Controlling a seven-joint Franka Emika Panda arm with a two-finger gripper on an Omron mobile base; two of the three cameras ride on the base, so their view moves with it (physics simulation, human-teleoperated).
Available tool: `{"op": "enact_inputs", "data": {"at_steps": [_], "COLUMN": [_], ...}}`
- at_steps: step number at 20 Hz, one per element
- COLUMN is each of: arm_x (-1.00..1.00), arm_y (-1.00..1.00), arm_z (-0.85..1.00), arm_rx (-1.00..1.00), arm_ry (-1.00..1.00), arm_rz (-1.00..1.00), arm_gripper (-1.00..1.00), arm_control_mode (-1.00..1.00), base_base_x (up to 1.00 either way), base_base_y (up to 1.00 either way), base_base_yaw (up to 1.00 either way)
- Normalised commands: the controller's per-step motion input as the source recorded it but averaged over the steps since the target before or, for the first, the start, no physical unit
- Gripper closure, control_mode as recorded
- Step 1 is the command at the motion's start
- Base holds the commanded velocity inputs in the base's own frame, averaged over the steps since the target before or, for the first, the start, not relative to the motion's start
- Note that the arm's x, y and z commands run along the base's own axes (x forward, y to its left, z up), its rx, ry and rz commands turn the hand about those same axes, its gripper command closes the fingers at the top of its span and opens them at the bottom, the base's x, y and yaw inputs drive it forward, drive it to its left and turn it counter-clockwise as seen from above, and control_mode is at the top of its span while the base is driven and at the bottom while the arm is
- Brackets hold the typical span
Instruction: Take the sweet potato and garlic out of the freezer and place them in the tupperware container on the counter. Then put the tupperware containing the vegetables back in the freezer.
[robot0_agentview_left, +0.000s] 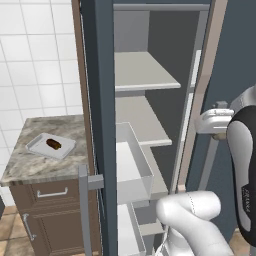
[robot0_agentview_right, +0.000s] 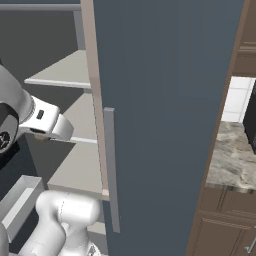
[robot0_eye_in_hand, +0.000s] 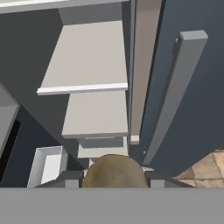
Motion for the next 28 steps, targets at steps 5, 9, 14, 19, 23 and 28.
{"op": "enact_inputs", "data": {"at_steps": [5,9,14,19,23,28], "arm_x": [0.00,-0.04,0.00,0.00,0.00,0.00], "arm_y": [0.00,0.00,0.00,0.00,0.00,0.00], "arm_z": [0.00,0.00,0.00,0.00,0.00,0.00], "arm_rx": [0.00,0.00,0.00,0.00,0.00,0.00], "arm_ry": [0.00,0.00,0.00,0.00,0.00,0.00], "arm_rz": [0.00,0.00,0.00,0.00,0.00,0.00], "arm_gripper": [1.00,1.00,1.00,1.00,1.00,1.00], "arm_control_mode": [-1.00,-1.00,1.00,1.00,1.00,1.00], "base_base_x": [0.00,0.00,-0.79,-1.00,-0.90,-0.23], "base_base_y": [0.00,0.00,0.00,0.01,0.14,0.56], "base_base_yaw": [0.00,0.00,0.00,0.00,0.00,0.00]}}
